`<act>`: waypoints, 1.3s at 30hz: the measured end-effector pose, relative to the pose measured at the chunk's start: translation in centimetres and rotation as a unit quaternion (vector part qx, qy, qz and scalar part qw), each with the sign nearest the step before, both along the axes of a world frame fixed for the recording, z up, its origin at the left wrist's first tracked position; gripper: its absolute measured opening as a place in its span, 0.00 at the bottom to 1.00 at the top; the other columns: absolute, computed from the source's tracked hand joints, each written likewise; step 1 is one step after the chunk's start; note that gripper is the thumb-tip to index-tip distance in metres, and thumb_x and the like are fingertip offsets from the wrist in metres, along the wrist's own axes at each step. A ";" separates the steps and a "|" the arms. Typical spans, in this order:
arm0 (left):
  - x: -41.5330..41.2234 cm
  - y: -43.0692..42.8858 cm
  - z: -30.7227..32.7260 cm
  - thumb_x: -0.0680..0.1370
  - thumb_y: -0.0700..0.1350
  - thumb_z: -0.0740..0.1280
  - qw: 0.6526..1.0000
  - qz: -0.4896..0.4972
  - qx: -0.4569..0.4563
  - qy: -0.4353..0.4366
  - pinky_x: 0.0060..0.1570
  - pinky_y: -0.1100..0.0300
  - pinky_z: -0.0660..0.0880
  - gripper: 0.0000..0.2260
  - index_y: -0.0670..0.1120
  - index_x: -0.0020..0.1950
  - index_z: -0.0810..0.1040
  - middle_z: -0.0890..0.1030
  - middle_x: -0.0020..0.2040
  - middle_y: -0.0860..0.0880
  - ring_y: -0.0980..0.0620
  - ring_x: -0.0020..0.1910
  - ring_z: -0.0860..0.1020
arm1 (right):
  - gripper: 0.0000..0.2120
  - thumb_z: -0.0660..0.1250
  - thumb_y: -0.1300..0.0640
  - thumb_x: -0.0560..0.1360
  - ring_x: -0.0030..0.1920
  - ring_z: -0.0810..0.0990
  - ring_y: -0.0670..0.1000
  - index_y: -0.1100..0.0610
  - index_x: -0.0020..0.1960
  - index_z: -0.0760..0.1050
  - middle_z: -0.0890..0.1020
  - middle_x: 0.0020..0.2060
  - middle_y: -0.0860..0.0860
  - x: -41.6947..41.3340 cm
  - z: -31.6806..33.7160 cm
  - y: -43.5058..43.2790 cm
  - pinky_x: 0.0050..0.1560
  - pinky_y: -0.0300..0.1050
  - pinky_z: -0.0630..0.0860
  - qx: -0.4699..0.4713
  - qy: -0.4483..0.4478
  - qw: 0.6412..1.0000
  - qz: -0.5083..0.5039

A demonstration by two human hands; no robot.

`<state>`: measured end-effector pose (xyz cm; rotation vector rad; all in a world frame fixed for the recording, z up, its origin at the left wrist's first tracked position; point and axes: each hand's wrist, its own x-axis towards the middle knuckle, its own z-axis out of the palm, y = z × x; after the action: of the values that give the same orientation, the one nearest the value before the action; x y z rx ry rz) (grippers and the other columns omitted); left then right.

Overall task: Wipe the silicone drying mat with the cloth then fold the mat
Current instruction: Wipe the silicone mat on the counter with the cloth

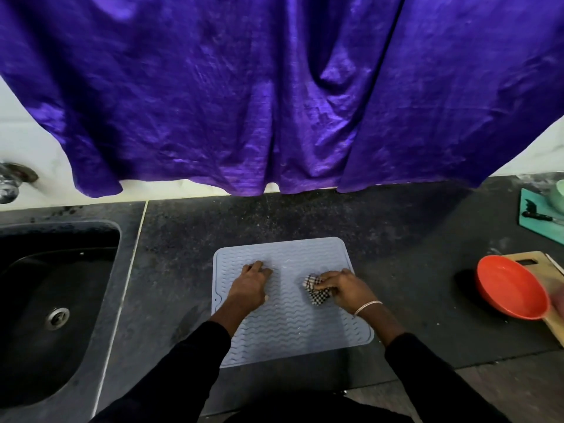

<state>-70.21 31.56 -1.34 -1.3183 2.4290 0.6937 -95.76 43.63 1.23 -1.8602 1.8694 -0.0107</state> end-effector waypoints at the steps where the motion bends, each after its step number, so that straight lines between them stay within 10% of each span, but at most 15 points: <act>1: 0.0 0.0 0.0 0.77 0.47 0.72 1.000 0.001 0.002 -0.001 0.76 0.45 0.63 0.34 0.52 0.80 0.61 0.51 0.83 0.48 0.41 0.81 0.51 | 0.24 0.62 0.63 0.76 0.62 0.74 0.52 0.40 0.65 0.78 0.75 0.70 0.41 0.5 -0.4 0.1 0.67 0.44 0.69 0.001 0.002 1.000 0.008; 39: 8.2 0.6 -1.0 0.81 0.50 0.66 0.999 -0.008 -0.035 0.025 0.78 0.49 0.61 0.32 0.49 0.82 0.57 0.50 0.83 0.48 0.46 0.82 0.51 | 0.25 0.65 0.63 0.74 0.67 0.74 0.49 0.40 0.65 0.78 0.76 0.69 0.41 1.9 0.2 -2.7 0.71 0.44 0.68 0.006 -0.025 0.999 0.035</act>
<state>-61.99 32.12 -2.33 -1.3211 2.5222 0.6514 -93.86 40.95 1.41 -1.8984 1.7672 -0.0230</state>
